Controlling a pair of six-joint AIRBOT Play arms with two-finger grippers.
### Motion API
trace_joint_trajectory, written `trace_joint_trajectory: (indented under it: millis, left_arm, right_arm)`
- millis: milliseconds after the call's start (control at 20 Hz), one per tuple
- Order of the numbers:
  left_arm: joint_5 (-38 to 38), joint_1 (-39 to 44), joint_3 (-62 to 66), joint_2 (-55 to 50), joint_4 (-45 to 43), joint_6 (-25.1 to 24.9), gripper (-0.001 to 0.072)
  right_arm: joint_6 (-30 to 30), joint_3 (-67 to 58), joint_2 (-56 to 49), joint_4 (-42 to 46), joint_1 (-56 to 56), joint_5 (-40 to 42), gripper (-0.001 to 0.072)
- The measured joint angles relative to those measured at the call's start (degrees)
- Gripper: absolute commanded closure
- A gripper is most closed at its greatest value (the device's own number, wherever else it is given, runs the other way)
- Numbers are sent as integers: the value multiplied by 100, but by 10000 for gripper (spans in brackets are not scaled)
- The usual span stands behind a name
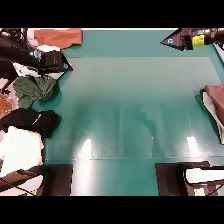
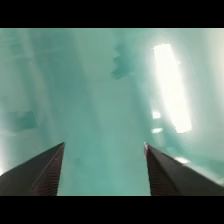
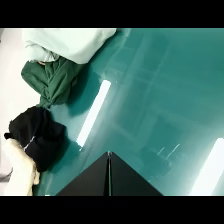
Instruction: Fold the shirts.
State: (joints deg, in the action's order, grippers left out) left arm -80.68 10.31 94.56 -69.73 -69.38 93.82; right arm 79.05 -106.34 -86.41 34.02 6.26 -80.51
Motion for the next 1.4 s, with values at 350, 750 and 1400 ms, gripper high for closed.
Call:
trace_joint_trajectory:
  millis: [350, 750, 1400]
  left_arm:
    - [-470, 9, 0, 302, -2081, -63, 360]
    - [-625, -2, -549, 702, -3309, 262, 359]
    - [1672, -1749, -2361, 671, -2146, 671, 304]
  right_arm:
    - [83, 0, -2, 2, -772, 275, 687]
    - [125, 0, -358, 380, -1871, -55, 508]
    - [280, 0, -765, 879, -1891, -52, 305]
